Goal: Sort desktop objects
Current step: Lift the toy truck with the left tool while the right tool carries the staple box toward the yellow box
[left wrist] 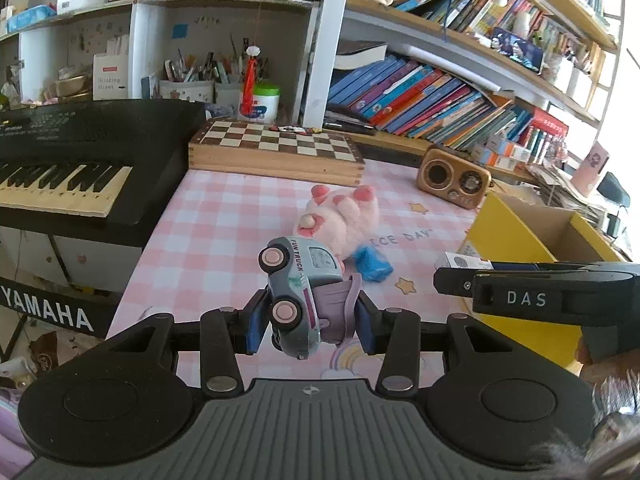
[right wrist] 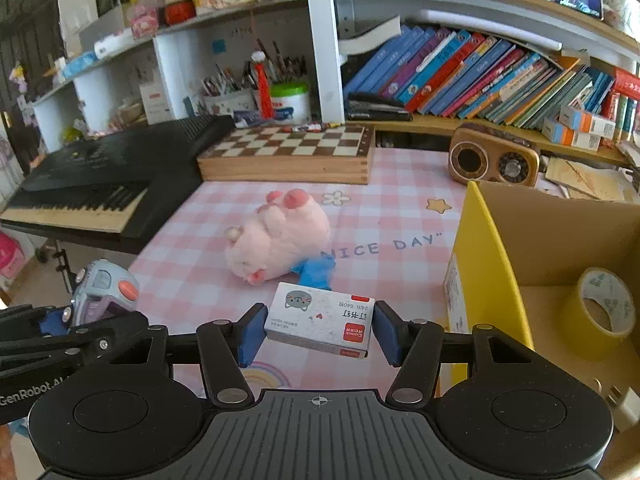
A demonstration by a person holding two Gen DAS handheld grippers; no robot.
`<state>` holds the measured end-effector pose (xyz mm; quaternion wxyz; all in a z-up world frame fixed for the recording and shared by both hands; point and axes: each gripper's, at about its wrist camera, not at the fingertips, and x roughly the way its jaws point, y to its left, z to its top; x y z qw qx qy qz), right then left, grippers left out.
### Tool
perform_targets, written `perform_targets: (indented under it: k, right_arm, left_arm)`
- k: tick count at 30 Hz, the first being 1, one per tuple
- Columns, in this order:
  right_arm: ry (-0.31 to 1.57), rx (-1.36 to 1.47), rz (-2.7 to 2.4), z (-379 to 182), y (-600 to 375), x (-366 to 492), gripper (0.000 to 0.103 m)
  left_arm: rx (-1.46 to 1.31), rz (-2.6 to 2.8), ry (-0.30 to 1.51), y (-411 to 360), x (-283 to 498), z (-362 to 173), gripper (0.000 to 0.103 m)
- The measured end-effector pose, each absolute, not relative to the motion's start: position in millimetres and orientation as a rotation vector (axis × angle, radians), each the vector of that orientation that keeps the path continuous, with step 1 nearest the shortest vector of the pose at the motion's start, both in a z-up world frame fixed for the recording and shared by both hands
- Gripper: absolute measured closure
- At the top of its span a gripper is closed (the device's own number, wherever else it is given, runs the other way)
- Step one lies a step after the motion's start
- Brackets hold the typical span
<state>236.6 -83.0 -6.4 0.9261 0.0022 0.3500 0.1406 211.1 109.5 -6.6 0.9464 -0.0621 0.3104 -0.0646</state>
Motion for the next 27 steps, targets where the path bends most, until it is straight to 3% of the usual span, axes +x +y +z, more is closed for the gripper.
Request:
perform_targets:
  k: [27]
  right_arm:
    - [0.683,0.018,0.237,27,-134,74,0.046]
  left_arm:
    - [-0.142,-0.296,0.6,109,63,29,0.062]
